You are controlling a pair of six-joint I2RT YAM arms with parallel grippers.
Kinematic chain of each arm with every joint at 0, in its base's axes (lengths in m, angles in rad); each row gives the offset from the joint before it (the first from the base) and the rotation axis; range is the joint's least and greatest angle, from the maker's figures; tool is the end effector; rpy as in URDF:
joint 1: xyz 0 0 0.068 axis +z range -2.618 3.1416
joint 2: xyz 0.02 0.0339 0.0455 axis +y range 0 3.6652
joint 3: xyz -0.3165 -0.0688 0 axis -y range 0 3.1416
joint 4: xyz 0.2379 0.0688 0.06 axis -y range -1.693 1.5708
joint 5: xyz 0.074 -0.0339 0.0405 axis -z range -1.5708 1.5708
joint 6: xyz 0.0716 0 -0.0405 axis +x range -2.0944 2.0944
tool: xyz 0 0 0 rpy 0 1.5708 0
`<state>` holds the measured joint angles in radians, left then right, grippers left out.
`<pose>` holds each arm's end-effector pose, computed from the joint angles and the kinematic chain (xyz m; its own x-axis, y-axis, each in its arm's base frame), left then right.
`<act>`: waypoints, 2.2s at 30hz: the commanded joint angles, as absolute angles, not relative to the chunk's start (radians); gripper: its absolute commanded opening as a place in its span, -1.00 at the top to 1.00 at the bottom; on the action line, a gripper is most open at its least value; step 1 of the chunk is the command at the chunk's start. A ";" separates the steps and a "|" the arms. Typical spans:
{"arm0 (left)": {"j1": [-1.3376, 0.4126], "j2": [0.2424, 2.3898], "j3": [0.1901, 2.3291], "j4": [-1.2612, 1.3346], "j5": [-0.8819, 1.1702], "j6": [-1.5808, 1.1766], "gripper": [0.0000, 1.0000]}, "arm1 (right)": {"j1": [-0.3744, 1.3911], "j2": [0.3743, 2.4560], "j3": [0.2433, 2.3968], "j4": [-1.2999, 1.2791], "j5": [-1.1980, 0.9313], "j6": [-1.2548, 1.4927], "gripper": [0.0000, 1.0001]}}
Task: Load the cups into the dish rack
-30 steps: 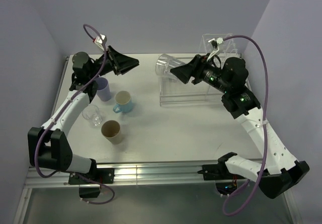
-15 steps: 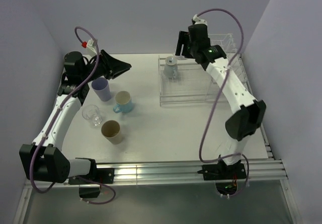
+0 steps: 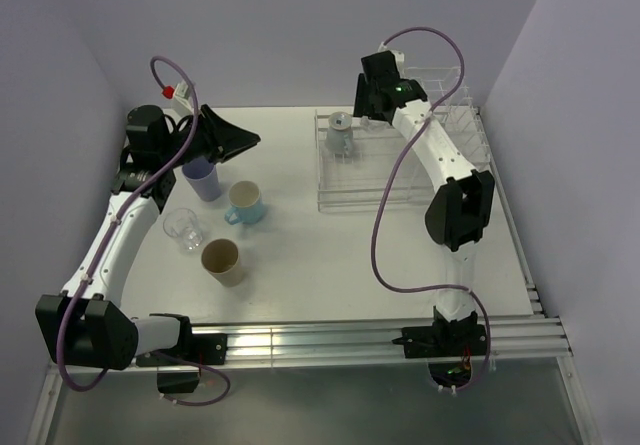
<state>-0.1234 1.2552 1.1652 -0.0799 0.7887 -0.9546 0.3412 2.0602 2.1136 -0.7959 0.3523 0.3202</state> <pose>0.2783 -0.0857 0.4317 -0.7341 -0.4885 -0.4717 0.3142 0.3715 -0.8737 0.4862 0.1464 0.3700 -0.6282 0.0904 -0.7728 0.1298 0.9915 0.0105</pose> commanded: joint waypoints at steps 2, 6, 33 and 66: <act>-0.121 1.229 1.151 -0.043 0.814 -0.939 0.21 | 0.327 2.092 2.172 -0.785 0.387 0.336 1.00; -0.121 1.236 1.144 -0.040 0.818 -0.937 0.21 | 0.325 2.135 2.194 -0.792 0.383 0.337 1.00; -0.121 1.255 1.138 -0.049 0.813 -0.928 0.21 | 0.305 2.255 2.200 -0.805 0.376 0.377 0.96; -0.121 1.270 1.149 -0.057 0.804 -0.922 0.21 | 0.301 2.261 2.217 -0.804 0.377 0.362 -0.89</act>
